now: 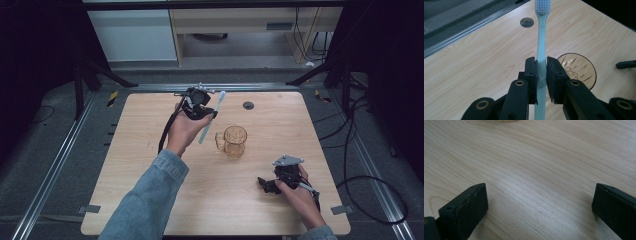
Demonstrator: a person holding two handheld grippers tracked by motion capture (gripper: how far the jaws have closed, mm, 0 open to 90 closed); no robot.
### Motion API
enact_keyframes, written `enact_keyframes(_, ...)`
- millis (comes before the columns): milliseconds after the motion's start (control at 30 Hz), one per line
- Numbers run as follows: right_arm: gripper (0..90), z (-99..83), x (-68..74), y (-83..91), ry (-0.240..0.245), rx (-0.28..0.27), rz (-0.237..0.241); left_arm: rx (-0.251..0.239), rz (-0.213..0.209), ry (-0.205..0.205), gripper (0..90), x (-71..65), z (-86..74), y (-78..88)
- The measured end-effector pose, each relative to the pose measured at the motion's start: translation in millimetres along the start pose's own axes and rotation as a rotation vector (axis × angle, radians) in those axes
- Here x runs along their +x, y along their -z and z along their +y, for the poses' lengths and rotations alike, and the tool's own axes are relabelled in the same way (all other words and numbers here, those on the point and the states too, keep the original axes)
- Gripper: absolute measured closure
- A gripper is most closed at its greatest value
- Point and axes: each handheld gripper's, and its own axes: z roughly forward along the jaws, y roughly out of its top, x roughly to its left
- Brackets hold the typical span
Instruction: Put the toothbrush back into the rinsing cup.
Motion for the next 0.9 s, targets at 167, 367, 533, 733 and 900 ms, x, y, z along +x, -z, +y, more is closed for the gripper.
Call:
enact_keyframes(167, 0.7, -0.1, 0.0, 0.1, 0.000, 0.000, 0.001, -0.068, 0.038, 0.004, 78.8, -2.3, -1.3, 7.2)
enact_keyframes(367, 0.7, -0.1, 0.0, 0.1, 0.000, 0.001, 0.001, -0.113, 0.037, 0.034, 78.8, 1.1, -5.4, 13.4)
enact_keyframes(533, 0.7, -0.1, 0.2, 0.2, -0.003, 0.001, 0.003, -0.163, 0.051, 0.046, 78.8, 3.3, -9.6, 16.7)
enact_keyframes(733, 0.8, -0.1, 0.4, 0.4, -0.001, 0.002, 0.002, -0.182, 0.056, 0.047, 78.8, -0.8, -10.0, 13.1)
enact_keyframes(900, 1.0, -0.1, 0.6, 0.4, 0.000, 0.000, 0.001, -0.220, 0.073, 0.040, 78.8, -5.7, -11.0, 11.6)
